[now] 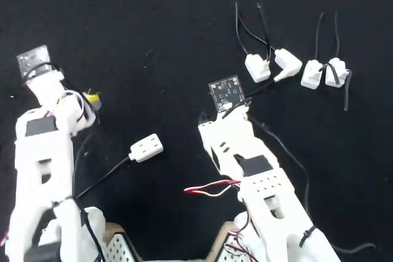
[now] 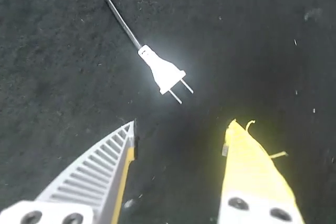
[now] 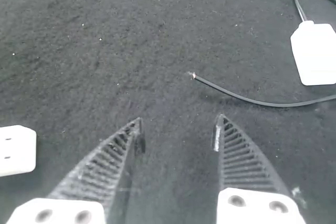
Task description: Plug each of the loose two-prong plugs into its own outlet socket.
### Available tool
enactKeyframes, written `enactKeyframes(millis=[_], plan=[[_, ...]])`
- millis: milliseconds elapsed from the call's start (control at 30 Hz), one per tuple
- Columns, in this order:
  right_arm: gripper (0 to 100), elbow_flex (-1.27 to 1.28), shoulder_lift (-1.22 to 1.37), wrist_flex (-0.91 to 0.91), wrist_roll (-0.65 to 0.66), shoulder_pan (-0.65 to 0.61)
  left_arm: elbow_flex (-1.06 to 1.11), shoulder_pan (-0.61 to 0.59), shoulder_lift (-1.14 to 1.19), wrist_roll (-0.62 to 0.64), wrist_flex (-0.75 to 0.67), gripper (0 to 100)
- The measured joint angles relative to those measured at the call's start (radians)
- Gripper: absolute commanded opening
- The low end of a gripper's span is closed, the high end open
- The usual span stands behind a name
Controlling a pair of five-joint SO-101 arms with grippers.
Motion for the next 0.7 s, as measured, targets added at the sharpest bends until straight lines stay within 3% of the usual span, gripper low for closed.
enactKeyframes(millis=[300,700], plan=[[20.8,0.000,0.000,0.000,0.000,0.000,-0.290,0.002,0.456,0.247,0.000,27],[20.8,0.000,0.000,0.000,0.000,0.000,-0.486,-0.038,0.744,0.367,0.000,27]])
